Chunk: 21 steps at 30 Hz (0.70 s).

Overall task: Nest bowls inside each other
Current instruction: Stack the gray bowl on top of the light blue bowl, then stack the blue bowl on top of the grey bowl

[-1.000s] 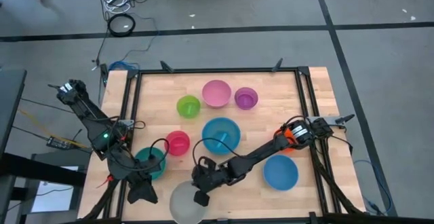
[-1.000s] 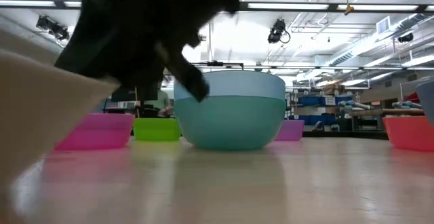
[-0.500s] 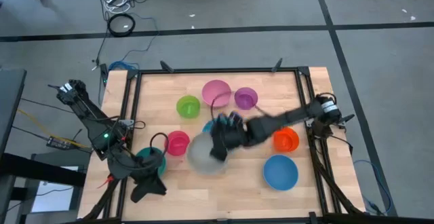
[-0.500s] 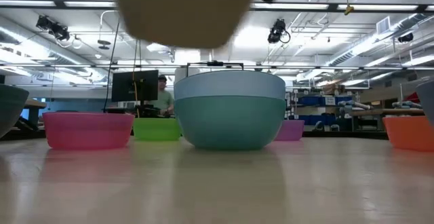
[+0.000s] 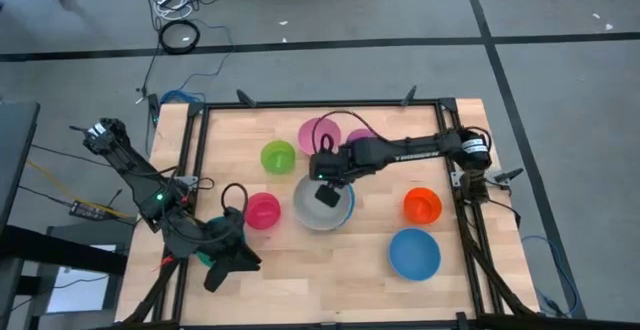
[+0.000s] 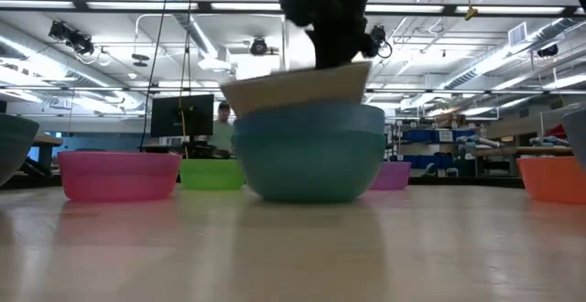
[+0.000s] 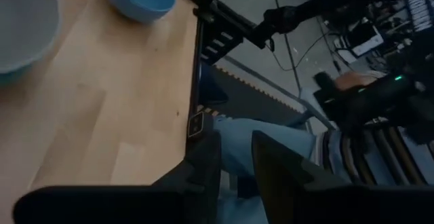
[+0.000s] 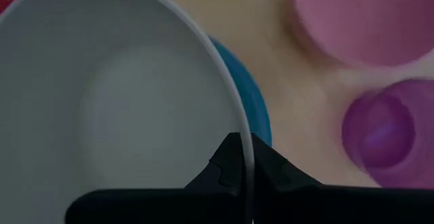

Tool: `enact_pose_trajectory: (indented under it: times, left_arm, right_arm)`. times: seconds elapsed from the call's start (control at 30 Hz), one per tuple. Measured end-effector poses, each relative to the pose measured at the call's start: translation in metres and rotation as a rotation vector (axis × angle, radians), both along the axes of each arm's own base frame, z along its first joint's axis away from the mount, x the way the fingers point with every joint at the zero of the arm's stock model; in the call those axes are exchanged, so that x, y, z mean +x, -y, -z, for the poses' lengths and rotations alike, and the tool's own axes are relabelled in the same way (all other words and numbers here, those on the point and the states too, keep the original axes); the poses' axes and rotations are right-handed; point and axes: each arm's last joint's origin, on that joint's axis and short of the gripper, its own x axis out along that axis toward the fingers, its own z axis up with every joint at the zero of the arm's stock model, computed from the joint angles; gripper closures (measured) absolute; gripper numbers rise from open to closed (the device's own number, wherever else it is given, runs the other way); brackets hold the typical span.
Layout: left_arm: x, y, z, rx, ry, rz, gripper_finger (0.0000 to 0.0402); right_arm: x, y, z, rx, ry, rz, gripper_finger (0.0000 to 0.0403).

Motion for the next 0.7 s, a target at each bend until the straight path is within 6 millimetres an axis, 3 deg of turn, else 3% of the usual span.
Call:
enact_pose_trajectory:
  times: [0.17, 0.33, 0.57, 0.7]
  left_arm:
    - [0.0, 0.0, -0.001, 0.002, 0.012, 0.001, 0.031]
    - [0.0, 0.0, -0.001, 0.064, 0.046, -0.004, 0.031]
    - [0.003, -0.015, -0.002, 0.282, 0.106, -0.101, 0.031]
    - [0.002, -0.034, 0.001, 0.471, 0.077, -0.19, 0.031]
  right_arm:
    - [0.01, -0.007, 0.03, -0.005, -0.102, -0.039, 0.0396]
    - [0.011, -0.015, 0.032, -0.018, -0.103, -0.075, 0.0343]
    - [-0.013, -0.013, -0.007, -0.047, -0.068, -0.046, 0.025]
    - [-0.039, -0.015, -0.036, -0.19, -0.081, -0.036, 0.0222]
